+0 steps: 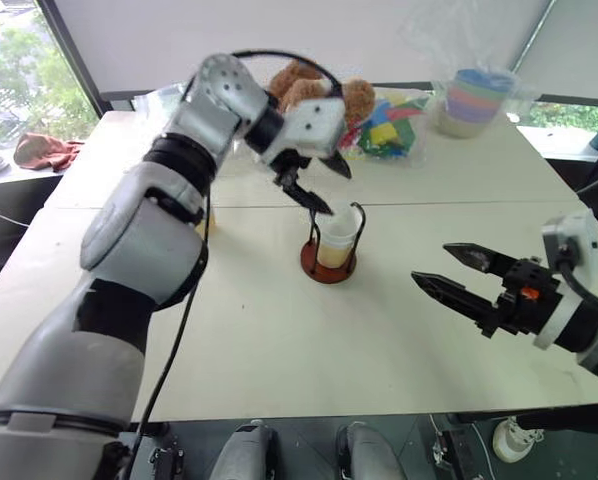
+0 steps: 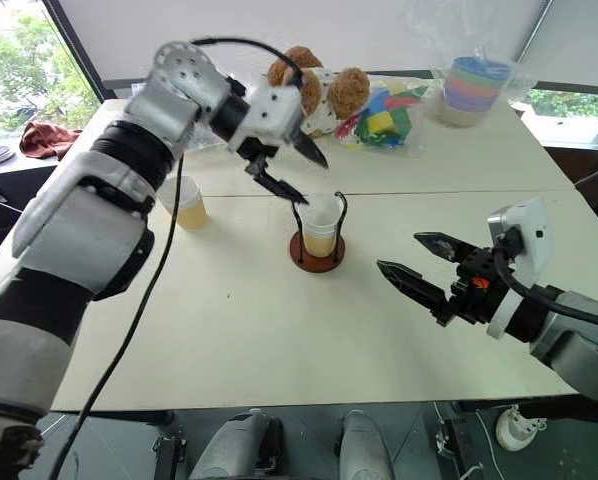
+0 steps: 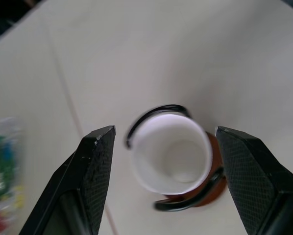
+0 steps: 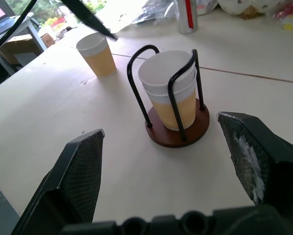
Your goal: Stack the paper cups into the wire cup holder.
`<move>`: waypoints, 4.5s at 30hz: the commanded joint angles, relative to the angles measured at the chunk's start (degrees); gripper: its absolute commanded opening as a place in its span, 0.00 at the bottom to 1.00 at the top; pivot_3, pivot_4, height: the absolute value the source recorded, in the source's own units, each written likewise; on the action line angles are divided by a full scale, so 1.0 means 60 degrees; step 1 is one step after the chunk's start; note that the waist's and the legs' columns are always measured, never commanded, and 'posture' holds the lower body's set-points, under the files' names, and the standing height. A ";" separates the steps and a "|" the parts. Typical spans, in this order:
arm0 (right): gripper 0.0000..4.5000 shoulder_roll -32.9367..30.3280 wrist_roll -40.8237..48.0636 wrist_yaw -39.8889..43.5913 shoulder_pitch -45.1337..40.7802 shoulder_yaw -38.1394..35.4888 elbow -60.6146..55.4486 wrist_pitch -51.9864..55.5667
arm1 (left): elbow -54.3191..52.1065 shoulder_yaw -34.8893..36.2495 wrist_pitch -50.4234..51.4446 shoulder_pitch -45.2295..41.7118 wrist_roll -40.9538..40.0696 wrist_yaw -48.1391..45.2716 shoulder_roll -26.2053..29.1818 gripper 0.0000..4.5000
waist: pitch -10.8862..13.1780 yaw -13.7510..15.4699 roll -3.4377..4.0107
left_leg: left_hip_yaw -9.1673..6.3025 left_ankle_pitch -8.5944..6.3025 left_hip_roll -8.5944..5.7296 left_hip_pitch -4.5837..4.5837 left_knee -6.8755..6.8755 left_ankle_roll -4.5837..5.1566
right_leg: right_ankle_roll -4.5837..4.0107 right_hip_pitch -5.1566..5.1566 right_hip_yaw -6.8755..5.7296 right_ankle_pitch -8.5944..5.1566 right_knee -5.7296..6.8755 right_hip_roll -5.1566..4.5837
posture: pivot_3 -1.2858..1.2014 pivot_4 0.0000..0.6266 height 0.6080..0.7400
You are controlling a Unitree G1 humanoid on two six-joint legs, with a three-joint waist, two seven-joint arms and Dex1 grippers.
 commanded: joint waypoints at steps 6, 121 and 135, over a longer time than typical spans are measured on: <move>0.89 -0.0421 0.0887 0.0468 -0.3324 0.2591 0.0209 -0.0605 | -0.0210 0.1152 -0.0101 0.1521 0.2246 0.3161 0.2849 0.75 | -0.0008 -0.0196 0.0005 | 0.0000 -0.0001 0.0024 0.0029 -0.0018 0.0001 | 0.0000 0.0004 0.0002 0.0000 0.0014 0.0019 | 0.52 0.24 1.00; 0.89 -0.0317 0.0201 -0.0494 0.1026 -0.0020 -0.0063 -0.1095 | -0.0261 0.1453 0.1275 0.0104 -0.0785 -0.0115 -0.0045 0.61 | -0.0013 -0.0005 -0.0049 | 0.0049 -0.0046 -0.0009 -0.0134 0.0143 0.0079 | 0.0088 -0.0074 0.0003 0.0058 0.0003 -0.0033 | 0.52 0.24 1.00; 0.89 0.1880 -0.4891 0.1106 -0.0918 0.2544 0.3648 -0.3866 | -1.1889 0.6604 0.6598 1.0764 -0.1104 0.9277 0.1052 0.61 | -0.0043 0.0121 -0.0005 | 0.0035 -0.0001 -0.0006 -0.0141 0.0134 -0.0002 | 0.0090 -0.0073 0.0020 0.0061 0.0015 -0.0036 | 0.52 0.24 1.00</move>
